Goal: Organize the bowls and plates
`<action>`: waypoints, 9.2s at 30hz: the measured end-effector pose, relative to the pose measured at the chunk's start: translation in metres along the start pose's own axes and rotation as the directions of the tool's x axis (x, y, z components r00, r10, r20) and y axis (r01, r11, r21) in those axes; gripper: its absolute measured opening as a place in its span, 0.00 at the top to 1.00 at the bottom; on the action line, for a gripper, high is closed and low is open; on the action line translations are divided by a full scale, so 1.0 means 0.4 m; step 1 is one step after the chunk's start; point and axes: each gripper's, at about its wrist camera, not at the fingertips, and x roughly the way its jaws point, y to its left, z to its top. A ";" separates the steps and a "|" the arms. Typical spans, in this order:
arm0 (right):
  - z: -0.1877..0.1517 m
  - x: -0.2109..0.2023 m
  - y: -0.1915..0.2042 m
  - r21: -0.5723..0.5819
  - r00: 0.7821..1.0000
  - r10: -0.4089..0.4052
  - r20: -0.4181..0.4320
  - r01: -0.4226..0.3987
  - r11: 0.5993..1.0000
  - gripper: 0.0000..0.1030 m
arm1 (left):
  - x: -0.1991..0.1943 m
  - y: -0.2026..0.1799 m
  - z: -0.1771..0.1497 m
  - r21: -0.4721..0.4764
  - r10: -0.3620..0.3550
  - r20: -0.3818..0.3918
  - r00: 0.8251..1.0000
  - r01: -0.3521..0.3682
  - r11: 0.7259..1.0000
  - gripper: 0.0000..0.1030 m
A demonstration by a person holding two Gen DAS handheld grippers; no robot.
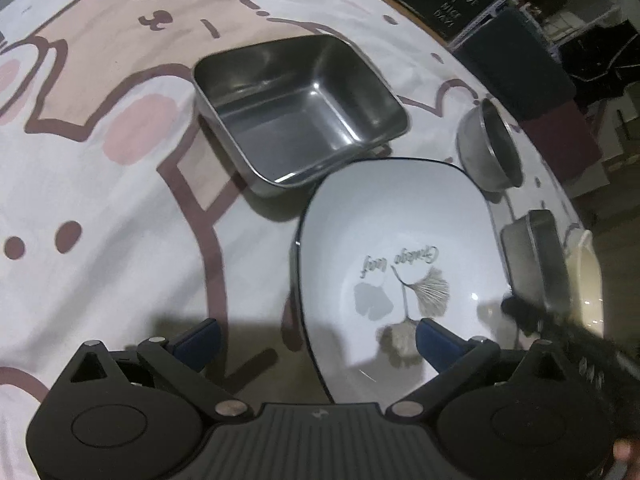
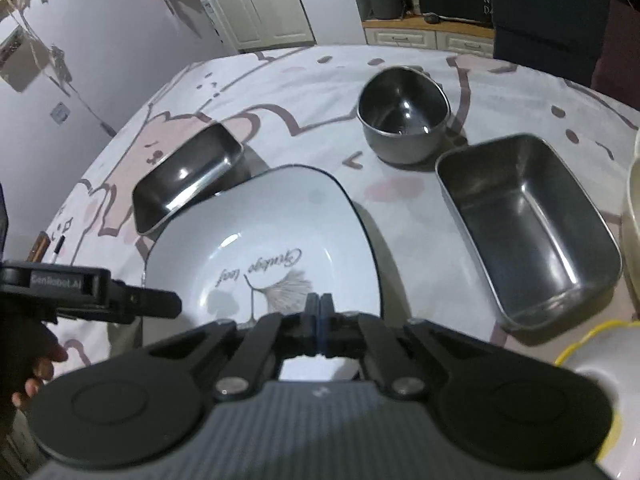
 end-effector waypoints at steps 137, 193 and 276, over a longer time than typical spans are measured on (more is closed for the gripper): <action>-0.234 -0.253 0.051 0.204 0.974 -0.226 0.031 0.216 0.955 0.00 | -0.173 -0.173 -0.157 0.536 -0.025 0.148 0.989 -0.059 0.842 0.00; -0.315 -0.338 -0.718 0.896 0.835 -0.479 0.272 -0.038 0.443 0.87 | 0.353 -0.901 0.062 0.733 -0.316 0.023 0.949 0.199 0.651 0.37; -0.258 -0.337 -0.807 0.803 0.907 -0.390 0.157 0.112 0.585 0.71 | 0.476 -0.975 0.073 0.713 -0.196 -0.244 0.950 0.313 0.627 0.79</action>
